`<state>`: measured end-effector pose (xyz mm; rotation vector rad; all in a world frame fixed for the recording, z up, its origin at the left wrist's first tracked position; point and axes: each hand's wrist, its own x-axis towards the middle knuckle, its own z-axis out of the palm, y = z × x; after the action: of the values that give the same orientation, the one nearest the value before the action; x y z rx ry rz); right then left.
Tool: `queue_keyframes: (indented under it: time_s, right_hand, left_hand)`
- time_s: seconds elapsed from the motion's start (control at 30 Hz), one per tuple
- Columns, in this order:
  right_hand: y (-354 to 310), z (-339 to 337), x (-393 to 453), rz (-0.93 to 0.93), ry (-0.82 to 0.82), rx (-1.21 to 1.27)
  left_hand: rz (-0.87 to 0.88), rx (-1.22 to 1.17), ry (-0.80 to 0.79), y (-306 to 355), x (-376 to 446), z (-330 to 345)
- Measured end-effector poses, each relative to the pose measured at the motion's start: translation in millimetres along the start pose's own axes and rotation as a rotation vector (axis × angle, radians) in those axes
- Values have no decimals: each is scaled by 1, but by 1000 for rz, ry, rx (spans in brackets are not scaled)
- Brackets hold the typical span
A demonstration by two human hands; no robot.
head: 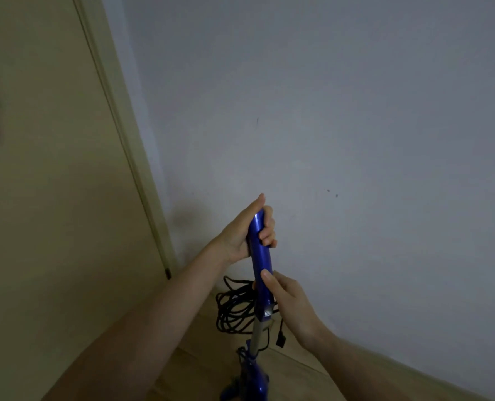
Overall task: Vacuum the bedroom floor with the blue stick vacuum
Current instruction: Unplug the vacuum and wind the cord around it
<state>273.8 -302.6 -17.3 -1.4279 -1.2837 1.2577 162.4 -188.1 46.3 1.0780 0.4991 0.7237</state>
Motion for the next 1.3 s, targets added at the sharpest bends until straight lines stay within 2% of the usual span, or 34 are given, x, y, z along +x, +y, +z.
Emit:
queue_keyframes:
  time_s: [0.13, 0.23, 0.4, 0.5, 0.7, 0.87, 1.1, 1.3]
  right_hand:
    - [-6, 26, 77, 25, 68, -24]
    - [-6, 42, 125, 91, 121, 50]
    - [-13, 48, 201, 105, 185, 95]
    - [-20, 40, 242, 102, 171, 133]
    - [9, 29, 295, 203, 71, 106]
    - [17, 26, 322, 251, 96, 102]
    - [13, 9, 355, 304, 165, 58]
    - [7, -2, 371, 381, 145, 48]
  left_hand:
    - [-106, -1, -176, 21, 51, -71]
    - [-182, 47, -204, 30, 89, -107]
    - [-285, 156, -125, 49, 147, -154]
    - [-334, 230, 42, 57, 164, -181]
    - [-266, 316, 225, 29, 179, -213]
    - [-235, 298, 312, 16, 202, -221]
    - [-278, 333, 309, 25, 245, -221]
    - [-308, 331, 305, 21, 265, -223]
